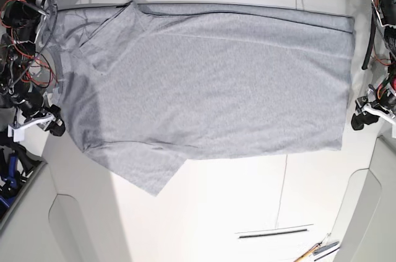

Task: Fold the T-shirt properly
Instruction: 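Release and regrasp the shirt's side edges with both grippers, then fold the shirt lengthwise over itself with both grippers, then release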

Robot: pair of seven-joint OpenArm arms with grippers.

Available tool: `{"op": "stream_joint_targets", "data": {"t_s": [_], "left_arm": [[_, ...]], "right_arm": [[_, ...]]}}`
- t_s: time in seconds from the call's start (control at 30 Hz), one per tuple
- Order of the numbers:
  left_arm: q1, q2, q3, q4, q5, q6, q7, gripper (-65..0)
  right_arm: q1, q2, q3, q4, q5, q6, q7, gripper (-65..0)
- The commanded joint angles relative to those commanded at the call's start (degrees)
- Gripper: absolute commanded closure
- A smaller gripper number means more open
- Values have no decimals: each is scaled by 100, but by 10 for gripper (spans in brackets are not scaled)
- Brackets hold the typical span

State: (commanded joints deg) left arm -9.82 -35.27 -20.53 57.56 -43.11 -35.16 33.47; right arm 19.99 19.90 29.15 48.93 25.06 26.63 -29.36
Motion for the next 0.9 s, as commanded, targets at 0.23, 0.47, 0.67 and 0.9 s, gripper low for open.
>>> {"op": "stream_joint_targets", "data": {"t_s": [0.23,0.47,0.67,0.9], "left_arm": [[-774,35,859,-1357,92,-2,-610,-397],[-782,295,1296,-1360,15,-199,-608,-397],[-798,424,1309,-1360,149,-195,-610,-395],[-800,426,1307,-1360,186,-195,-649,-62]], "right_arm": [[-15,-184,-2,-2,-39,15,-22,-253],[-17,-426,-4,-2,234,328,-133,-252],[-17,-575,-2,0,234,326,-151,-252],[-17,-564,-2,2,236,343,-240,0]]}}
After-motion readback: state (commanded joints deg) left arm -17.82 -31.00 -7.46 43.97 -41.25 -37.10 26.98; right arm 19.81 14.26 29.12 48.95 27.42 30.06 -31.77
